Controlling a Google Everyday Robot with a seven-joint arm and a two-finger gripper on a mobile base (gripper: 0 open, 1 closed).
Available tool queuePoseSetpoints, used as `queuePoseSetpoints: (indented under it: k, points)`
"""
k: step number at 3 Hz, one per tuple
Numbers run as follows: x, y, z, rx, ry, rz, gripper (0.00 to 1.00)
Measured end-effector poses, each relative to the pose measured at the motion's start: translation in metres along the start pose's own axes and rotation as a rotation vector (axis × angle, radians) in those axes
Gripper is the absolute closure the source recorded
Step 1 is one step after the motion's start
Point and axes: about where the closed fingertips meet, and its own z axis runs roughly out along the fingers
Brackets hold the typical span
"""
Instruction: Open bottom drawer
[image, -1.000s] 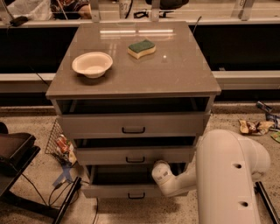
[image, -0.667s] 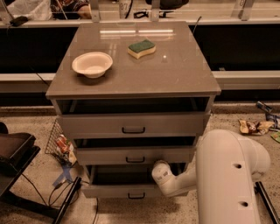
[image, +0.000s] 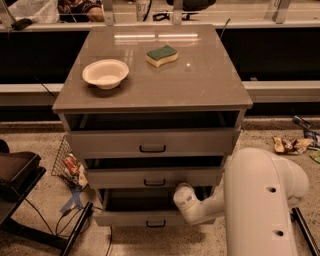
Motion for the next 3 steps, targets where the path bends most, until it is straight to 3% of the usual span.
queuePoseSetpoints:
  k: [1,2,3]
  points:
    - [0.0,0.002,0.003,0.0,0.0,0.0,0.3]
    - [0.011,0.015,-0.007,-0.026,0.021,0.002,0.53]
    - [0.038,0.044,-0.036,-0.062,0.071,0.055,0.77]
